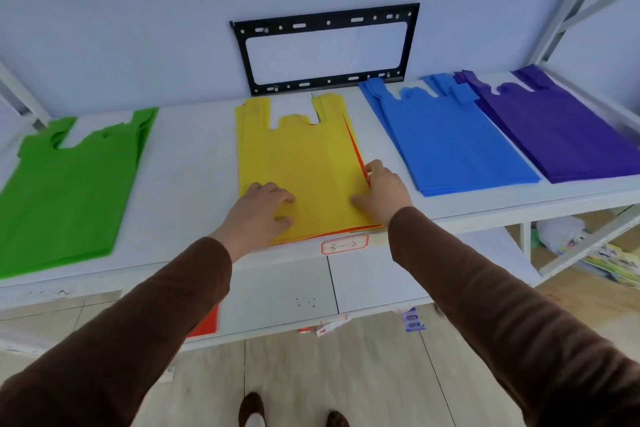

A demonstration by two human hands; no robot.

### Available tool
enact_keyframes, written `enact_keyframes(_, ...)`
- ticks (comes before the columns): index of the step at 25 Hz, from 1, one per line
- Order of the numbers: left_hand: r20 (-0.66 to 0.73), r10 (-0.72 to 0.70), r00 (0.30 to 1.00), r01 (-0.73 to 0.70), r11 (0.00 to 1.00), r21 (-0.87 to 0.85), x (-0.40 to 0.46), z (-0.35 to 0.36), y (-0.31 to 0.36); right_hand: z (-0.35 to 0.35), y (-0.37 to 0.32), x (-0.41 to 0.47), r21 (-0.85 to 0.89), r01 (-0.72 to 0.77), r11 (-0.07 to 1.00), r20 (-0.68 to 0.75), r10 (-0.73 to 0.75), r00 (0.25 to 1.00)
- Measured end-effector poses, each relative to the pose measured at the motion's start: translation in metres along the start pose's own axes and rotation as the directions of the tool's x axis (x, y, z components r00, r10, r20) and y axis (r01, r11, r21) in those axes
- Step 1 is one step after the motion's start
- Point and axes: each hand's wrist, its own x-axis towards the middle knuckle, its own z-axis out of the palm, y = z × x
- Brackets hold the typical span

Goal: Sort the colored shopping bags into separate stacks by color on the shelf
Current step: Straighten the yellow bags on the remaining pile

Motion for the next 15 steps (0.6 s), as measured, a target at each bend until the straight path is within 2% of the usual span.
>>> enact_keyframes(5, -0.037, 0.010, 0.999, -0.012, 0.998, -0.054, 0.000, 0.004, -0.006, -0.007, -0.005, 0.005, 0.043, -0.048, 0.998, 0.115, 0.043, 0.992)
enact_keyframes(9, -0.050, 0.028, 0.998, -0.030, 0.998, -0.057, 0.002, 0.005, -0.008, -0.008, -0.009, 0.002, -0.020, 0.000, 1.000, 0.036, 0.001, 0.999)
enact_keyframes(13, -0.069, 0.040, 0.997, -0.043, 0.997, -0.056, 0.002, 0.006, -0.010, -0.011, -0.011, -0.002, 0.256, -0.060, 0.965, 0.055, 0.048, 0.997)
enact_keyframes(15, -0.061, 0.057, 0.996, -0.060, 0.997, -0.043, 0.001, 0.007, -0.011, -0.013, -0.011, -0.004, 0.381, -0.152, 0.912, 0.151, 0.101, 0.983)
